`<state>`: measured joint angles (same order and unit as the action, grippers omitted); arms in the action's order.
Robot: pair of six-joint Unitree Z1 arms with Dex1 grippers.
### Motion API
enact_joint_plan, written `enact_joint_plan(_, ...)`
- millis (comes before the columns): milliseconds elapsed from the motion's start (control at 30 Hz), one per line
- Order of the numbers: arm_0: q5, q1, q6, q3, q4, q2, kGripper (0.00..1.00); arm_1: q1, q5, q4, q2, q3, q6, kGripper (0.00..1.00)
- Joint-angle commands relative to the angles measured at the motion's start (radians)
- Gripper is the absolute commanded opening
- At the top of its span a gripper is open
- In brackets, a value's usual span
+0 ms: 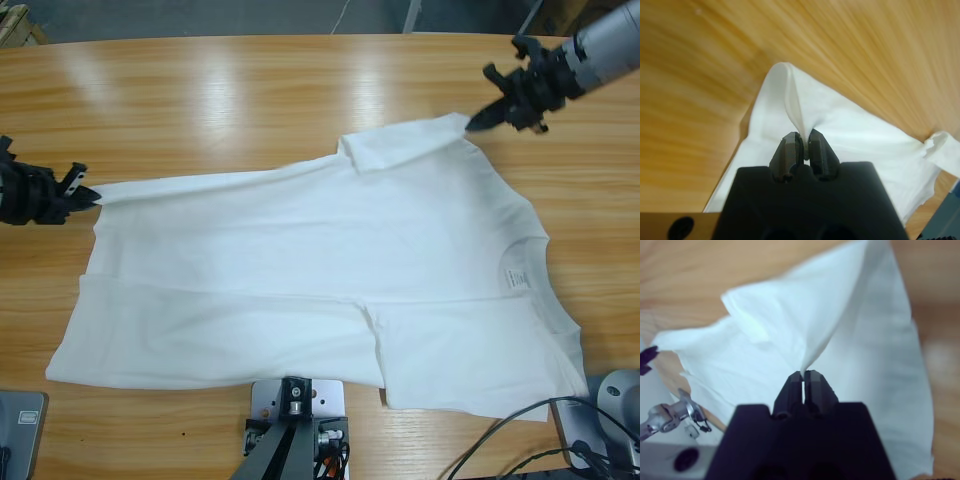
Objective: Fold clothes
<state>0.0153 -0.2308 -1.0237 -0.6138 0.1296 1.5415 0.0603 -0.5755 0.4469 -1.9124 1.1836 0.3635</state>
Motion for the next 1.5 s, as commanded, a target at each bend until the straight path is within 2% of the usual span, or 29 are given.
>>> enact_joint_plan(33,0.018,0.024,-0.012,0.020,0.142,-0.120,0.000,-0.008,0.058,0.073,0.132,-0.110,-0.008,0.000)
enact_joint_plan(400,0.018,0.024,-0.008,0.054,0.199,-0.195,0.000,-0.008,0.118,0.295,0.403,-0.138,-0.008,0.000)
enact_joint_plan(667,0.019,0.024,-0.004,0.095,0.177,-0.187,0.000,-0.008,0.119,0.351,0.576,-0.251,0.022,0.000)
enact_joint_plan(900,0.020,0.024,0.001,0.121,0.158,-0.187,0.000,-0.011,0.100,0.461,0.691,-0.241,0.072,0.000)
enact_joint_plan(1133,0.020,0.024,0.001,0.140,0.138,-0.174,0.000,-0.039,0.102,0.467,0.804,-0.425,0.128,0.000)
enact_joint_plan(1267,0.020,0.024,0.001,0.140,0.136,-0.170,0.000,-0.110,0.105,0.476,0.839,-0.440,0.191,0.000)
enact_joint_plan(1500,0.034,0.024,0.001,0.156,0.127,-0.169,0.000,-0.115,0.146,0.457,0.823,-0.449,0.201,0.000)
